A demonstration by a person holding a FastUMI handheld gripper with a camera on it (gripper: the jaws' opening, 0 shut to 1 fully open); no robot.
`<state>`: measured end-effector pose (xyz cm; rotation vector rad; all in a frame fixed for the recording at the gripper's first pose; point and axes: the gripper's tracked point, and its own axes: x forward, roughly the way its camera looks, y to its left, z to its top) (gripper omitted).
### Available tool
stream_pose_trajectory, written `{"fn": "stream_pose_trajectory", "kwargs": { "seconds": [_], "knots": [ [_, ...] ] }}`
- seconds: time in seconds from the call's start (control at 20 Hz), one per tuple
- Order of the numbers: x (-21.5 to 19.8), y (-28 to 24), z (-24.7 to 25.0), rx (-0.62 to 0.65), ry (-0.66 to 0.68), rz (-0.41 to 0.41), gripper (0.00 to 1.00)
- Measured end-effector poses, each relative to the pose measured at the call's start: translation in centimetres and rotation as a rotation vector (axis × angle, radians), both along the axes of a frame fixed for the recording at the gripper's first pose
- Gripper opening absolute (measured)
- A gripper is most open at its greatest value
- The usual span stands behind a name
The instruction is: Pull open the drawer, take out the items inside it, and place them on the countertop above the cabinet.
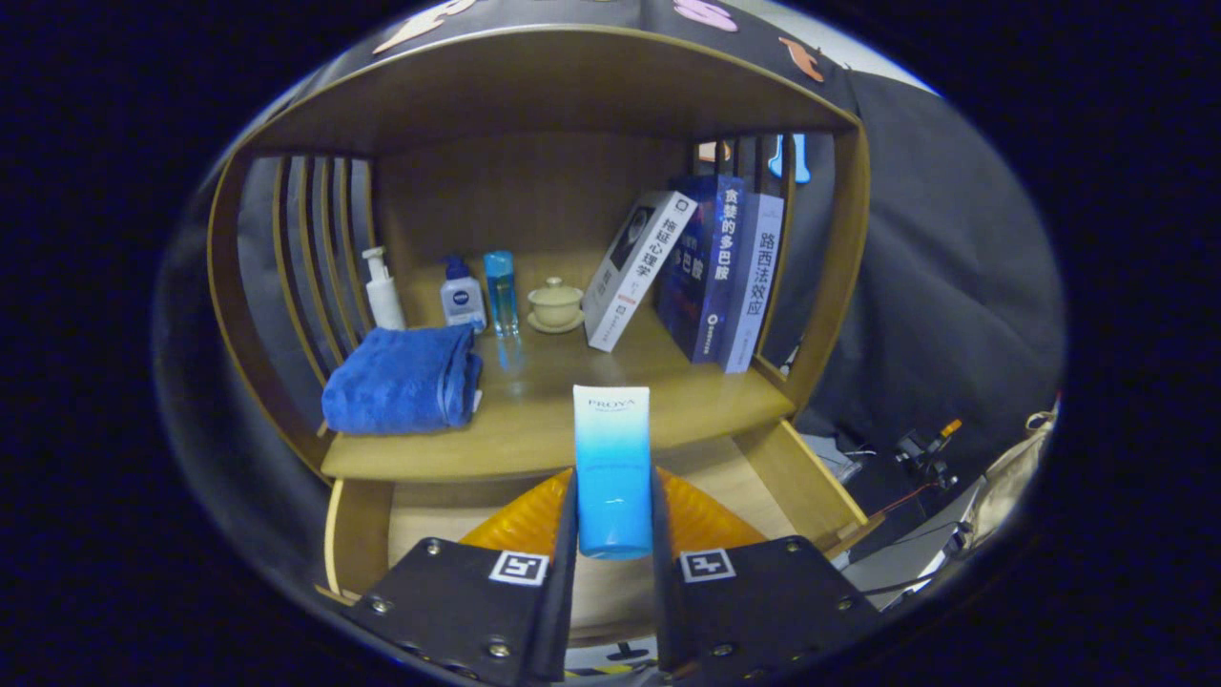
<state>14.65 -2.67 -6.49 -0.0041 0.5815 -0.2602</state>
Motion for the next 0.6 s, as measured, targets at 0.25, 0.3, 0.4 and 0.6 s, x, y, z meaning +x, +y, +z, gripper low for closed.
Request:
{"fn": "stream_pose_trajectory", "kwargs": {
  "seconds": [0.25, 0.3, 0.4, 0.6],
  "knots": [
    [4.3, 0.2, -1.4, 0.046, 0.016, 0.030, 0.36],
    [5.0, 0.2, -2.0, 0.056, 0.023, 0.031, 0.36],
    [6.1, -0.2, -3.2, 0.069, 0.043, 0.025, 0.36],
    [7.5, -0.4, -5.3, 0.081, 0.090, 0.036, 0.36]
  ]
}}
